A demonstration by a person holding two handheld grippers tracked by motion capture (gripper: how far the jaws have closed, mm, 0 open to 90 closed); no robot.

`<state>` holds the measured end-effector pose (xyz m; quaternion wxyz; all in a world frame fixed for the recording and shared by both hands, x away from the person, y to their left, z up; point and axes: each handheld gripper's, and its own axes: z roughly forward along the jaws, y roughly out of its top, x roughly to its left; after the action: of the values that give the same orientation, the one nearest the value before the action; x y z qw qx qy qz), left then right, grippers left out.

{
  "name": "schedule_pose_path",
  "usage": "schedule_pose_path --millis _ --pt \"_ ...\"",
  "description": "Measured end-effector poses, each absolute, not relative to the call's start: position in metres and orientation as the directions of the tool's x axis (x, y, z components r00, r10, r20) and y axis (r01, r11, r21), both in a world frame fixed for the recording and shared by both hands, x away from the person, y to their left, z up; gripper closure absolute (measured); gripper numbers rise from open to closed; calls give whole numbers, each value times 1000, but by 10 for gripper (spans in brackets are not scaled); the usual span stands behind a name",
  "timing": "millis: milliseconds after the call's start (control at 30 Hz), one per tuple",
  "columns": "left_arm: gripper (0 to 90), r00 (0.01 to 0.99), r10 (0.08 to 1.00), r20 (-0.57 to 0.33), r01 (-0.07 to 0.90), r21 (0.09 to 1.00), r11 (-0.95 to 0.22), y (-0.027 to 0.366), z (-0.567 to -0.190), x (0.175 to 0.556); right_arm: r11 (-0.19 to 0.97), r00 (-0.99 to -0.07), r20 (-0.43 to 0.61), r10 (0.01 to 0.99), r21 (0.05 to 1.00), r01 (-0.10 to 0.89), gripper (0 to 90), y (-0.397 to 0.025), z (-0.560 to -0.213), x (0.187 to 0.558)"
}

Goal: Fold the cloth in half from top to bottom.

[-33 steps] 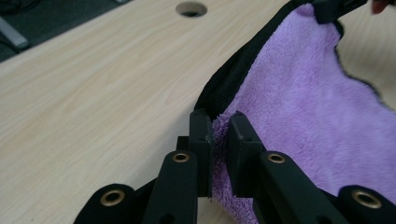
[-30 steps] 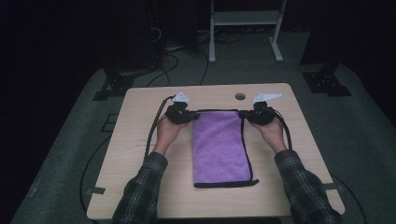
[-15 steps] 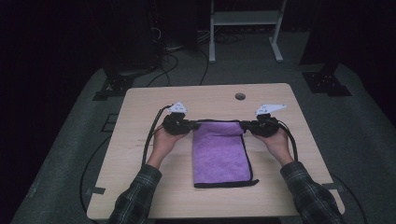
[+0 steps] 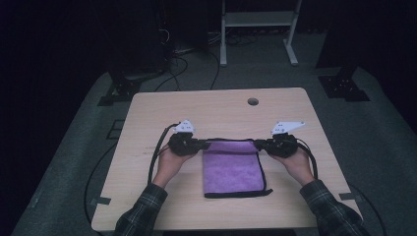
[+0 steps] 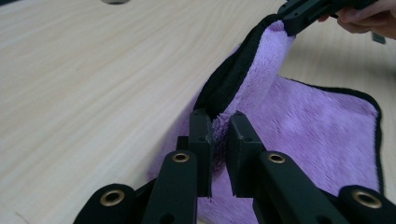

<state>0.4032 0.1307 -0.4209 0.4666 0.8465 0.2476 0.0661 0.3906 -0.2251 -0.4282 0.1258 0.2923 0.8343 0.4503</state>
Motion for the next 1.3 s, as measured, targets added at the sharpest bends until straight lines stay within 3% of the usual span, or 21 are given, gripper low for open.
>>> schedule_pose_path --millis 500,833,967,1100,1300 --pt "812 889 420 -182 388 787 -480 132 -431 357 456 -831 64 553 811 366 834 -229 -430 346" --pt "807 891 404 -208 418 721 -552 127 -451 340 519 -849 84 522 759 394 828 -226 -450 322" --pt "775 887 400 -230 434 708 -557 127 -458 338 531 -853 94 514 746 402 801 -226 -455 320" --pt "656 887 402 -228 428 733 -529 134 -448 336 497 -851 110 514 770 400 673 -231 -451 321" --pt "641 881 424 -208 411 781 -470 142 -432 342 433 -839 100 536 820 374 671 -236 -437 326"
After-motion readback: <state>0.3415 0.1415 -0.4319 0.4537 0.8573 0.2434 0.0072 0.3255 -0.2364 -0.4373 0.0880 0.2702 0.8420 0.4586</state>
